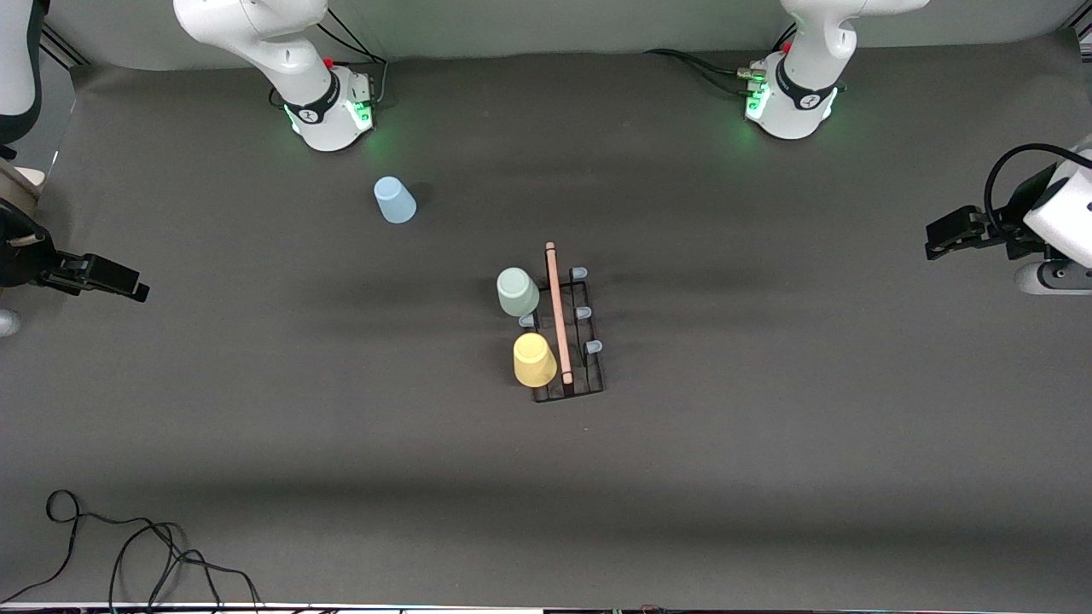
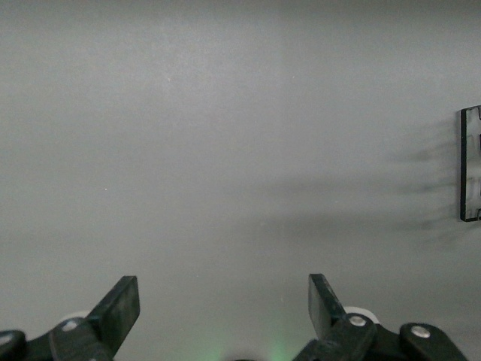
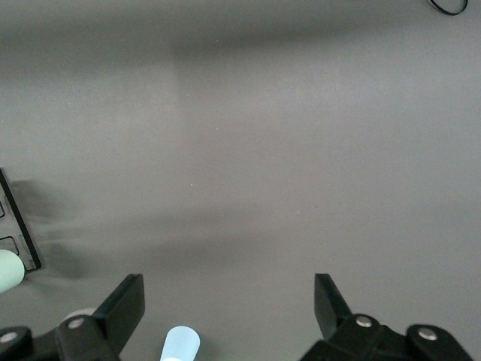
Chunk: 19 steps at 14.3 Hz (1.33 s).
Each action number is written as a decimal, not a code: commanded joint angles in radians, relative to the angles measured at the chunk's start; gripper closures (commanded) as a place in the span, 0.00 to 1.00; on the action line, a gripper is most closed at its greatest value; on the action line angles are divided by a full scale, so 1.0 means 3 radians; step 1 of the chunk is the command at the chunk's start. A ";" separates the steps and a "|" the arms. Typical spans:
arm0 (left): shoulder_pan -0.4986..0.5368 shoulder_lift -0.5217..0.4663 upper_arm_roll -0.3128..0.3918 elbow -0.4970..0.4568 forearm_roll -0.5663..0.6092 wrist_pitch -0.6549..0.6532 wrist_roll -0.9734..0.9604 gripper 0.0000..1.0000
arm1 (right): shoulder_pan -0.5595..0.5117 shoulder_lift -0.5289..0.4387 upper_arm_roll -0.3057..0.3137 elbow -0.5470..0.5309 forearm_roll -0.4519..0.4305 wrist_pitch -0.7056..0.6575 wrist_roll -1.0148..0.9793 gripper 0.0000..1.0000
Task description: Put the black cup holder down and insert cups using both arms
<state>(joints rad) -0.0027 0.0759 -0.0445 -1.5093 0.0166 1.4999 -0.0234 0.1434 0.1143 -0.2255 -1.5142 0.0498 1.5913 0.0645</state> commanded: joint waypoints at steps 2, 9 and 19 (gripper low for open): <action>0.0009 -0.0064 0.0005 -0.0016 -0.0009 0.0006 0.0022 0.00 | -0.0676 -0.0166 0.0663 -0.0158 -0.0084 0.0039 -0.0056 0.00; 0.0009 -0.0064 0.0005 -0.0021 -0.0014 0.0006 0.0022 0.00 | -0.0652 -0.0289 0.0731 -0.0286 -0.0160 0.0059 -0.0051 0.00; 0.0014 -0.0064 0.0005 -0.0021 -0.0014 0.0011 0.0022 0.00 | -0.0601 -0.0223 0.0726 -0.0255 -0.0191 0.0049 -0.0026 0.00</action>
<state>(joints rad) -0.0016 0.0753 -0.0442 -1.5090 0.0166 1.4999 -0.0234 -0.0443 0.0568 -0.0051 -1.5774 0.0145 1.5915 0.0632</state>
